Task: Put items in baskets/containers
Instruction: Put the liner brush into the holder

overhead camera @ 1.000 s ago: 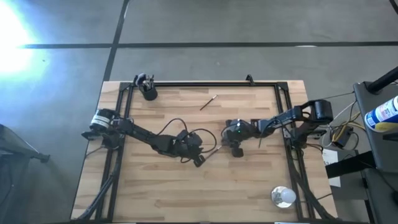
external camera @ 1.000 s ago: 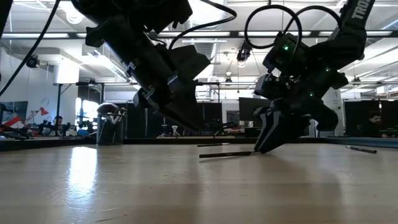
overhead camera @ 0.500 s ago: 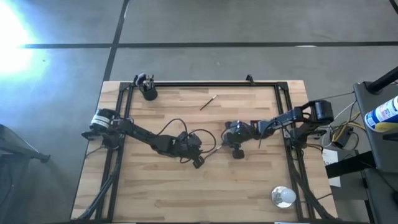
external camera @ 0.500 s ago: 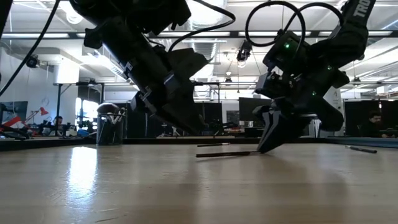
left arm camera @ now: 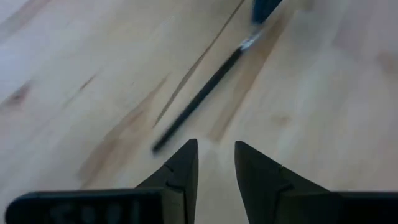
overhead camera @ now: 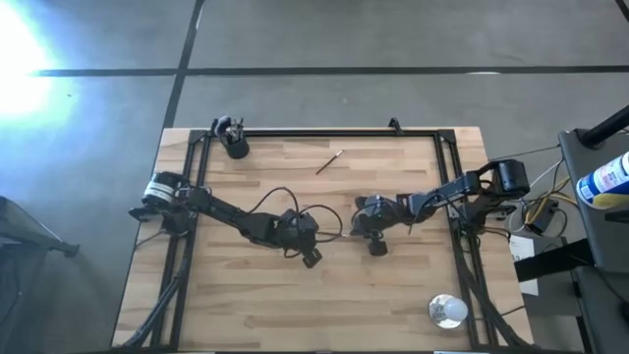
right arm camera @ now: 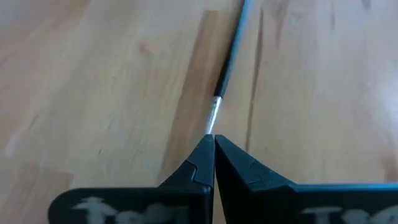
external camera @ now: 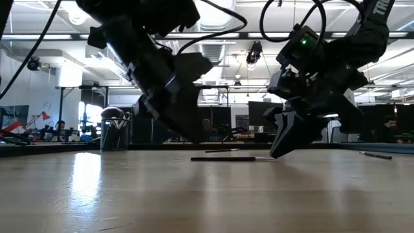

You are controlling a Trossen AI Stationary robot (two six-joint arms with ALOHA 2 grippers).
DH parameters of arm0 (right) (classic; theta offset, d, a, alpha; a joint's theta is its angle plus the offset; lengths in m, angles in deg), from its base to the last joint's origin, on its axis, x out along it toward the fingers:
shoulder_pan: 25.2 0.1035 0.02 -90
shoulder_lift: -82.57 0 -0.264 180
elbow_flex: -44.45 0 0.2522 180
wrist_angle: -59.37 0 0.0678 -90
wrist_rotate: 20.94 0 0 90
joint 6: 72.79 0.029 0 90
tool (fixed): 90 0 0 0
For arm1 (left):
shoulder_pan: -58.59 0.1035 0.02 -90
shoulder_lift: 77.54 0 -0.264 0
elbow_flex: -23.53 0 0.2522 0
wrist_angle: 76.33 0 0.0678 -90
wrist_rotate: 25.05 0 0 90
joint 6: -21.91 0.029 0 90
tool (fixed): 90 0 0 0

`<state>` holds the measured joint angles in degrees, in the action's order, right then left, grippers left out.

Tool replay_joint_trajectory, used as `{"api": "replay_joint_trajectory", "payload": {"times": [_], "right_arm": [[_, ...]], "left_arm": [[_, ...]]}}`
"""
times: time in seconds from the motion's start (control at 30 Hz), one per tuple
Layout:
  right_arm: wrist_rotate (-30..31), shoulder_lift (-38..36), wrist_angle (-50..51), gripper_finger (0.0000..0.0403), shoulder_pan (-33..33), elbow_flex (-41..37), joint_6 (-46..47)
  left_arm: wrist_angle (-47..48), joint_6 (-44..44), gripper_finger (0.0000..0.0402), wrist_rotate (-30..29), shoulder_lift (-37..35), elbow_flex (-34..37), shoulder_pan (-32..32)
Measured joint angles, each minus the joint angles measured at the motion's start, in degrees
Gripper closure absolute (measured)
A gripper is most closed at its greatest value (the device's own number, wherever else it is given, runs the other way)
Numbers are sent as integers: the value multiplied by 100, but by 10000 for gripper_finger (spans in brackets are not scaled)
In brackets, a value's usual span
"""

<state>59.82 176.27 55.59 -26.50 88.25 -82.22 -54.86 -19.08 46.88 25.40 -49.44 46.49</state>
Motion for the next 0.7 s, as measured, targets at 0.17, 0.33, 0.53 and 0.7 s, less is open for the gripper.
{"api": "replay_joint_trajectory", "payload": {"times": [0.17,0.33,0.53,0.7], "right_arm": [[-14,29,-47,395,-5,2,3],[12,16,-63,395,-3,0,369],[22,-10,22,371,125,26,1169],[642,-21,20,315,527,28,1638]], "left_arm": [[196,452,305,-260,0,30,24],[192,686,305,-287,0,32,77],[194,682,305,-289,0,36,95],[194,732,305,-287,0,38,108]]}}
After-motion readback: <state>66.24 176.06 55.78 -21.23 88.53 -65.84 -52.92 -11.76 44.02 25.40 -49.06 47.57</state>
